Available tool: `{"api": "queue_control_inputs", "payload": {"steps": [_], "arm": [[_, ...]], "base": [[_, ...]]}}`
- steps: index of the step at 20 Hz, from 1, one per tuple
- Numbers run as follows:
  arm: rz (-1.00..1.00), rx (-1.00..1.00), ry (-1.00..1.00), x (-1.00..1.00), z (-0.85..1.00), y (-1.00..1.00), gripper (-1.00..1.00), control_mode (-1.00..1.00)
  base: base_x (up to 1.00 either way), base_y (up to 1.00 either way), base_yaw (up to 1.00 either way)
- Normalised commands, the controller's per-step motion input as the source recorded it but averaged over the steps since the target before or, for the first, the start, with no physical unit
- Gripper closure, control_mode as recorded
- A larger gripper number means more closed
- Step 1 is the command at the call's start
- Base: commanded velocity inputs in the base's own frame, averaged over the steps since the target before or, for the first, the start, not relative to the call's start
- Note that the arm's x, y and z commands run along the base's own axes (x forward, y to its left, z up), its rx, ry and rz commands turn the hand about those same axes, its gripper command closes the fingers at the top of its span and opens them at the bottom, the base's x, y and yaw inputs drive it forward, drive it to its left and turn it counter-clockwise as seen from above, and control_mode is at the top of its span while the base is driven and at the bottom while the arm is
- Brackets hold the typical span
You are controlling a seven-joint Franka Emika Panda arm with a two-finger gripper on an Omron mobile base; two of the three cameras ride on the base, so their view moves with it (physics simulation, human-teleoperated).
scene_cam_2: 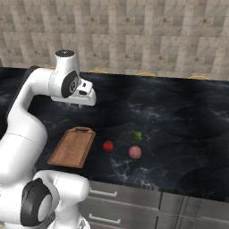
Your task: Place the avocado, onion, tomato, and bell pepper on the cutting board.
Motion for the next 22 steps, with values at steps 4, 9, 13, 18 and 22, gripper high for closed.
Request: {"api": "queue_control_inputs", "payload": {"steps": [4,9,13,18,22], "arm": [[0.0,0.0,0.0,-0.1,-0.08,0.0,-1.0,-1.0],[0.01,0.0,0.0,-0.26,-0.11,0.08,-1.0,-1.0],[0.05,0.0,0.0,-0.22,-0.14,0.39,-1.0,-1.0],[0.01,0.0,0.02,-0.05,-0.27,0.65,-1.0,-1.0],[0.0,0.0,0.04,0.0,-0.32,0.8,-1.0,-1.0]], "base": [[0.0,0.0,0.0],[0.0,0.0,0.0],[0.0,0.0,0.0],[0.0,0.0,0.0],[0.0,0.0,0.0]]}}
